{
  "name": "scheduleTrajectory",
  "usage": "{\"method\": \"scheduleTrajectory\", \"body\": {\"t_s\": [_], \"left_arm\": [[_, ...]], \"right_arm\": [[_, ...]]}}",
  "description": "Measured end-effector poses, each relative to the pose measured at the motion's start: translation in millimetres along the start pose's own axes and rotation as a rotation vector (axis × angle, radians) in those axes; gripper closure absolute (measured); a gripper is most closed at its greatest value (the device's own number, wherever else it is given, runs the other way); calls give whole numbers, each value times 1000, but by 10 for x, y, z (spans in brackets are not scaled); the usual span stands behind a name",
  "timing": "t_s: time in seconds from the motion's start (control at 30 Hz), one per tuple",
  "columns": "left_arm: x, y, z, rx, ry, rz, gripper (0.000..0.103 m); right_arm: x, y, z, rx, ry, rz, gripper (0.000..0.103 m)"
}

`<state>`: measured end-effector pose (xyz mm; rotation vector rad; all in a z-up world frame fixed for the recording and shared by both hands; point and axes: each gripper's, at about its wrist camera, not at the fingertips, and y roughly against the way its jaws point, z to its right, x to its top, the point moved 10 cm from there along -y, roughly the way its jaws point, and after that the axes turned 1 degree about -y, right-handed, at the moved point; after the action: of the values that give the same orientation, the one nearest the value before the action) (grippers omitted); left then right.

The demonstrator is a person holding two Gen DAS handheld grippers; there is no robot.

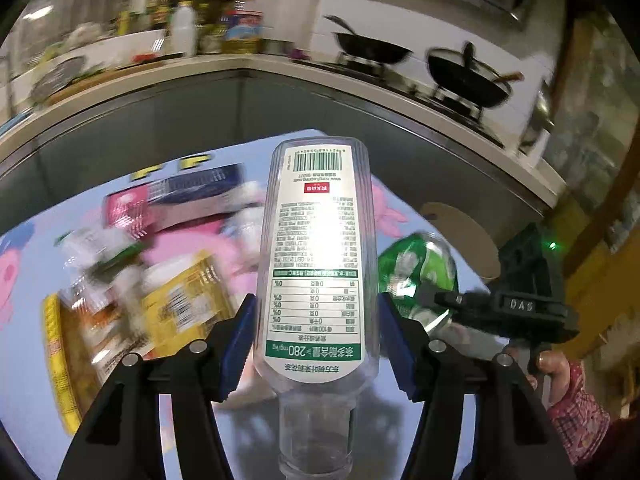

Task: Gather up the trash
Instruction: 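Grasp the clear plastic bottle with left tool while right tool grasps green can, then carry bottle and can to the white bin and release both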

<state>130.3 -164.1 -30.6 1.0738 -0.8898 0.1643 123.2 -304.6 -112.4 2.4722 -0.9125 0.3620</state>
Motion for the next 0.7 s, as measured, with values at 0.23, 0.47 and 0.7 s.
{"method": "scheduleTrajectory", "body": {"t_s": [0.23,0.47,0.7], "left_arm": [[447,-828,997,-146,-186,-84,43],[593,-1775,1864,-206,-350,-237,42],[621,-2242,2081,-171,-406,-309,35]], "right_arm": [[744,1159,555,-204,-35,359,90],[1034,1722,1269,-360,-157,432,90],[1011,1610,1553,-437,-186,383,75]]}}
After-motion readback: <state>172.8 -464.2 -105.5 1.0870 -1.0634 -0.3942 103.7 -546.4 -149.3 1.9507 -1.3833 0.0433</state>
